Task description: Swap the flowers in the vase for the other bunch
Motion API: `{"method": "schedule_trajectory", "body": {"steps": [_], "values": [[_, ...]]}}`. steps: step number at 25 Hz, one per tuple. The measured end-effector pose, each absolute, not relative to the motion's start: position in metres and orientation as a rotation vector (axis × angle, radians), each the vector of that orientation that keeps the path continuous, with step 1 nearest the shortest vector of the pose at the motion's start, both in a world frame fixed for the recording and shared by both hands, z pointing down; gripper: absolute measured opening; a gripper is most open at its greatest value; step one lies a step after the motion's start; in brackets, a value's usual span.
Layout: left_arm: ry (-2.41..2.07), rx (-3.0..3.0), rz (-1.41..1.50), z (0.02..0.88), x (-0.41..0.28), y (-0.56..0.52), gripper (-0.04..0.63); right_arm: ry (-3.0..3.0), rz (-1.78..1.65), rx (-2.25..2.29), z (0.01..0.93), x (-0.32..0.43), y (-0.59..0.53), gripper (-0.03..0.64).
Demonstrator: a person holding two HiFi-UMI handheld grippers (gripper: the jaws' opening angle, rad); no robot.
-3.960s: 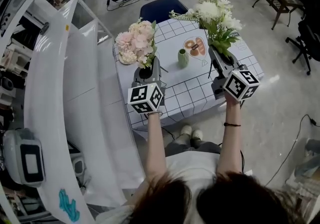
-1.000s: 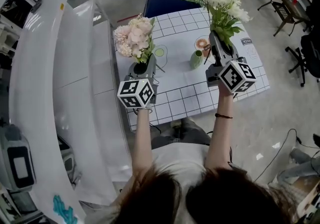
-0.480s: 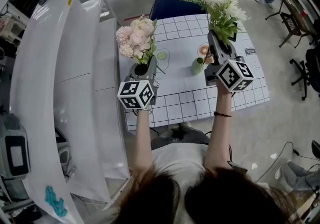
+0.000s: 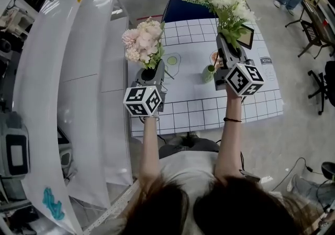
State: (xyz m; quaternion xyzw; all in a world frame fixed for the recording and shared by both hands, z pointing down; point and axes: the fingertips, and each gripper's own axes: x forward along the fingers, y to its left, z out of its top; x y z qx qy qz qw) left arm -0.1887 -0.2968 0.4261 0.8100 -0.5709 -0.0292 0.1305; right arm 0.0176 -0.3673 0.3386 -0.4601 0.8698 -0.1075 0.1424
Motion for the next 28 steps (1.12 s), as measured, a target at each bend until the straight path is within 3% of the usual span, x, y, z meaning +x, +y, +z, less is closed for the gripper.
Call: {"method": "schedule_trajectory", "body": {"steps": [28], "values": [[-1.743, 2.294, -0.122, 0.43, -0.171, -0.287, 0.06, 2.602, -0.283, -1.121, 0.37, 0.008, -0.363, 0.055]]}}
